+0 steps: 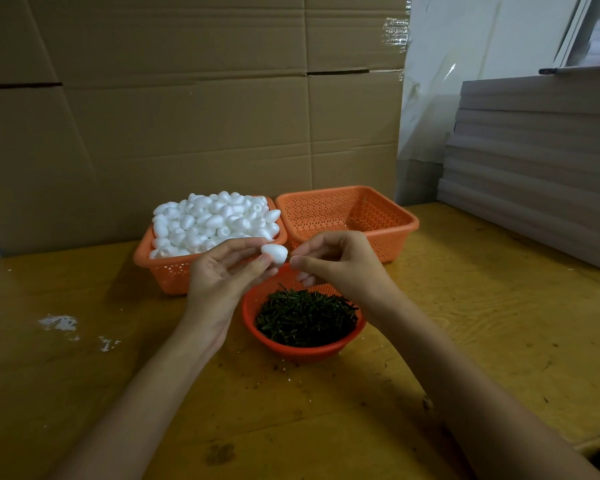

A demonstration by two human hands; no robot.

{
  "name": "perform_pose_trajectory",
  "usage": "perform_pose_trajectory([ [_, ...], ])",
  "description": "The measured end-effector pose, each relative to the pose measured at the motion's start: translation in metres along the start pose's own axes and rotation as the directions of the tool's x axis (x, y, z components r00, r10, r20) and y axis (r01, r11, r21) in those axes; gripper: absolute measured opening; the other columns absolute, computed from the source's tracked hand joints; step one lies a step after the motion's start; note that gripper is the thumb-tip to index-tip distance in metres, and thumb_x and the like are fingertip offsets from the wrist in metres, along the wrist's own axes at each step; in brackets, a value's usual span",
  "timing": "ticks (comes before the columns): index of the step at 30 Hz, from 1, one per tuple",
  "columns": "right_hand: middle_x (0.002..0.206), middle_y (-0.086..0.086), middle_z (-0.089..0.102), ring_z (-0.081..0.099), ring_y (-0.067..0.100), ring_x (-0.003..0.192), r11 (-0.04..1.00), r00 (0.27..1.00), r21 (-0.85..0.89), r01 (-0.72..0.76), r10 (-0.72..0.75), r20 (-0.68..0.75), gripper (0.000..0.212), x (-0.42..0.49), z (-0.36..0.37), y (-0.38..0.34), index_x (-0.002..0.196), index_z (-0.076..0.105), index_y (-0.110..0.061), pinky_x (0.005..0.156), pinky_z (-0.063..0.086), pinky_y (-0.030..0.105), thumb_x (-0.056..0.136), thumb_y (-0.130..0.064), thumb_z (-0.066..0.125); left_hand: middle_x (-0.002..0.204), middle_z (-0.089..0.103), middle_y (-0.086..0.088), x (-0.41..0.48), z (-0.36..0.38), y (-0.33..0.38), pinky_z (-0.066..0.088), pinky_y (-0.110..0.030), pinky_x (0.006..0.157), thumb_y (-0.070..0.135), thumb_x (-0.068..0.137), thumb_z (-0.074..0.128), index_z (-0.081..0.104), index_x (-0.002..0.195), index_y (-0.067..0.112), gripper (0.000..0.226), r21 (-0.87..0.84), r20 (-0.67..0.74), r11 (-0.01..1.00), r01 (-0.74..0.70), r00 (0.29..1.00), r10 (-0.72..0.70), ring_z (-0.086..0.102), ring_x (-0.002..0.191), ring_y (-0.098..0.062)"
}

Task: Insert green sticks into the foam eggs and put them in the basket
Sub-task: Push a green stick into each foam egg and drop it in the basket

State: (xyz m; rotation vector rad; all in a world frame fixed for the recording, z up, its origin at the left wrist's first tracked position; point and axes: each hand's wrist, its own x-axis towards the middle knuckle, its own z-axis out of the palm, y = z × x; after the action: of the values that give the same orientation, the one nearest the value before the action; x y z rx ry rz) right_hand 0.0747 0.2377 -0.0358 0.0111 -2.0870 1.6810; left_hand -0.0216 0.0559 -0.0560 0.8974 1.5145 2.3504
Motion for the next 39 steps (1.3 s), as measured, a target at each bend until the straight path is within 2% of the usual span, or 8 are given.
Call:
perform_pose_trajectory([
  [3, 0.083, 0.016, 0.078, 0.075, 0.025, 0.075, 1.000, 1.000, 0.025, -0.003, 0.003, -0.013, 0.010, -0.001, -0.001, 0.000, 0.097, 0.077, 0.000, 0.072, 0.063, 0.028, 0.089, -0.005, 0.080, 0.118, 0.078, -0.016, 0.000, 0.001, 0.001, 0.064, -0.030, 0.084, 0.015, 0.080, 0.083, 0.082, 0.110, 0.020, 0.031, -0.018, 0.029, 1.000, 0.000, 1.000, 0.000, 0.078, 0.109, -0.032],
  [7, 0.080, 0.015, 0.077, 0.075, 0.023, 0.072, 0.997, 0.992, 0.060, 0.045, -0.037, -0.120, 0.006, 0.000, -0.003, 0.000, 0.095, 0.077, -0.003, 0.070, 0.062, 0.027, 0.089, -0.004, 0.080, 0.122, 0.077, -0.017, 0.001, 0.000, 0.001, 0.064, -0.031, 0.083, 0.014, 0.085, 0.079, 0.070, 0.130, 0.013, 0.046, -0.001, 0.029, 1.000, -0.003, 1.000, 0.003, 0.079, 0.104, -0.034],
  [11, 0.076, 0.002, 0.076, 0.075, 0.016, 0.068, 0.967, 0.927, -0.227, 0.115, -0.186, -0.325, 0.004, 0.004, -0.012, 0.005, 0.090, 0.077, -0.015, 0.066, 0.064, 0.038, 0.091, -0.013, 0.080, 0.114, 0.078, -0.019, 0.002, -0.001, 0.001, 0.064, -0.030, 0.078, 0.016, 0.084, 0.080, 0.072, 0.122, 0.012, 0.039, -0.023, -0.038, 1.000, 0.000, 0.999, 0.000, 0.079, 0.096, -0.033],
  [16, 0.077, -0.013, 0.074, 0.072, 0.006, 0.067, 0.879, 0.835, -0.477, 0.016, -0.275, -0.477, 0.003, 0.013, -0.031, 0.019, 0.090, 0.077, -0.023, 0.066, 0.064, 0.041, 0.091, -0.020, 0.079, 0.110, 0.078, -0.019, 0.002, -0.002, 0.000, 0.064, -0.030, 0.075, 0.019, 0.083, 0.080, 0.074, 0.114, 0.015, 0.031, -0.018, -0.064, 1.000, 0.007, 0.998, -0.008, 0.079, 0.090, -0.029],
  [24, 0.080, -0.017, 0.072, 0.069, 0.001, 0.068, 0.804, 0.821, -0.586, -0.101, -0.265, -0.506, 0.002, 0.022, -0.049, 0.038, 0.090, 0.077, -0.025, 0.071, 0.063, 0.041, 0.090, -0.024, 0.079, 0.105, 0.078, -0.015, 0.002, -0.003, 0.000, 0.064, -0.030, 0.073, 0.019, 0.084, 0.078, 0.073, 0.113, 0.012, 0.031, -0.013, -0.059, 1.000, 0.003, 0.998, -0.004, 0.077, 0.087, -0.027],
  [34, 0.081, -0.021, 0.068, 0.062, -0.011, 0.072, 0.734, 0.801, -0.671, -0.106, -0.337, -0.495, 0.003, 0.028, -0.049, 0.048, 0.094, 0.078, -0.027, 0.064, 0.052, 0.016, 0.092, -0.025, 0.077, 0.102, 0.077, -0.015, 0.001, -0.003, 0.000, 0.064, -0.032, 0.073, 0.019, 0.085, 0.077, 0.071, 0.113, 0.011, 0.029, 0.001, -0.057, 1.000, -0.001, 0.998, 0.001, 0.076, 0.087, -0.027],
  [36, 0.086, -0.017, 0.074, 0.062, -0.010, 0.072, 0.723, 0.800, -0.681, -0.117, -0.338, -0.496, 0.003, 0.028, -0.049, 0.048, 0.094, 0.078, -0.027, 0.062, 0.044, 0.011, 0.092, -0.025, 0.076, 0.101, 0.077, -0.015, 0.001, -0.003, 0.000, 0.064, -0.032, 0.073, 0.019, 0.085, 0.077, 0.071, 0.113, 0.010, 0.029, 0.001, -0.059, 1.000, -0.001, 0.998, 0.001, 0.076, 0.087, -0.027],
  [39, 0.092, -0.014, 0.077, 0.066, -0.002, 0.076, 0.719, 0.804, -0.684, -0.124, -0.332, -0.494, 0.004, 0.030, -0.047, 0.049, 0.097, 0.078, -0.025, 0.064, 0.047, 0.014, 0.093, -0.025, 0.076, 0.101, 0.077, -0.015, 0.001, -0.003, 0.000, 0.064, -0.032, 0.073, 0.019, 0.085, 0.077, 0.071, 0.114, 0.010, 0.030, 0.004, -0.058, 1.000, -0.001, 0.998, 0.001, 0.076, 0.086, -0.027],
])
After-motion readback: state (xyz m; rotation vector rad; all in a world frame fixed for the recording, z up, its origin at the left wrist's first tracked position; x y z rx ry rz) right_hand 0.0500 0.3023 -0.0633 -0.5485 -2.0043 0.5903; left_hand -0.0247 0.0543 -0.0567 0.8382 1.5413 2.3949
